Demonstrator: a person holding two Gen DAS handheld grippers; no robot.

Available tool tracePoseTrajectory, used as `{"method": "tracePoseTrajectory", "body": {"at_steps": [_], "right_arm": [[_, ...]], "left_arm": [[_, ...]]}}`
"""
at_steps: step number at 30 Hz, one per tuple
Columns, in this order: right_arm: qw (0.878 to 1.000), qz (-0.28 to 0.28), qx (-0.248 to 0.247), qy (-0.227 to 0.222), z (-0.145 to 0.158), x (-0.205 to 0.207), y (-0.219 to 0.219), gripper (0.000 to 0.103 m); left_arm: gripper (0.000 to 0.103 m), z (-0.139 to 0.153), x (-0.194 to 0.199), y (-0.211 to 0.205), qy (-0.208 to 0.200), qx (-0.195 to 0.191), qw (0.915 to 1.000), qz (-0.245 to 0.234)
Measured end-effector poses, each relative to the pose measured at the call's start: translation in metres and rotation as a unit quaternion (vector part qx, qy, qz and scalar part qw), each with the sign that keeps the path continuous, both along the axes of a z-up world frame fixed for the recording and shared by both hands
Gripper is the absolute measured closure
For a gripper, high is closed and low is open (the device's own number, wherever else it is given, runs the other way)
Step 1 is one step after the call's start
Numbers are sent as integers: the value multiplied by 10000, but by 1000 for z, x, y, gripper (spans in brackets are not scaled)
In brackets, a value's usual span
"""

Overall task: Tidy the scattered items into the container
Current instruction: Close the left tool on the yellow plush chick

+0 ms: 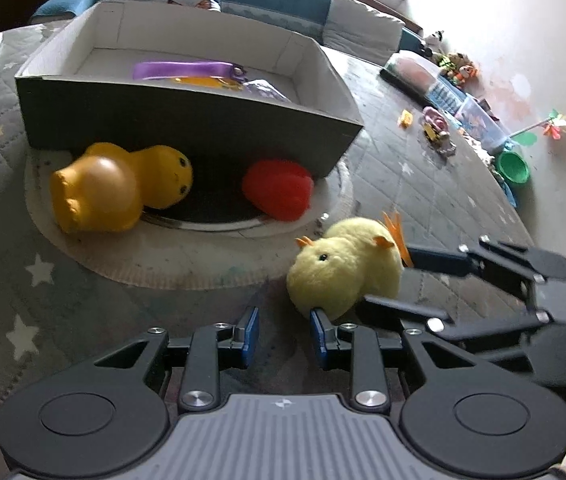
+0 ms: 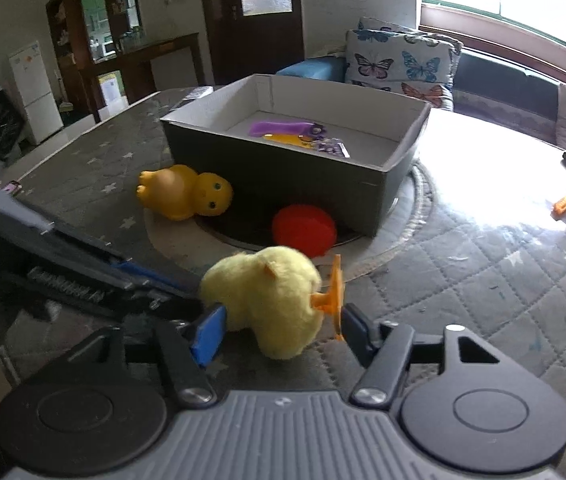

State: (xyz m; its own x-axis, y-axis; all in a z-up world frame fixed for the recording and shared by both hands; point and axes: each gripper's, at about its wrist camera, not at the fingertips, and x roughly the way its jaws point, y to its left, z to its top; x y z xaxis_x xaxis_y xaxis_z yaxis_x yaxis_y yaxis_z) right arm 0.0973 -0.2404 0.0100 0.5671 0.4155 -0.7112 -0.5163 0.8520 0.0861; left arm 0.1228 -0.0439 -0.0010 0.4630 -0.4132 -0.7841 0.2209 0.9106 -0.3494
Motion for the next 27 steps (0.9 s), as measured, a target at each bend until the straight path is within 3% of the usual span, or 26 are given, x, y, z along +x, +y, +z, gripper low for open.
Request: {"method": "tracePoseTrajectory", "body": {"at_steps": [10,17,22,27], "right_arm": [[10000,-85,1,18,0,-8,7,41],[9997,-227,-114,-19,-3,-3,12,33],[9996,-232,-169,-64,-5,-3,16,37],[9995,-249,-177,-85,-6,-2,16,42]], "left_arm": [[72,6,7,16,-100,-123,9997,210],[72,12,14,12,-241,-205,9993,173],[72,16,19,11,-280,-310,9989,201],[68,17,20,13,-303,-700,9970,109]]}}
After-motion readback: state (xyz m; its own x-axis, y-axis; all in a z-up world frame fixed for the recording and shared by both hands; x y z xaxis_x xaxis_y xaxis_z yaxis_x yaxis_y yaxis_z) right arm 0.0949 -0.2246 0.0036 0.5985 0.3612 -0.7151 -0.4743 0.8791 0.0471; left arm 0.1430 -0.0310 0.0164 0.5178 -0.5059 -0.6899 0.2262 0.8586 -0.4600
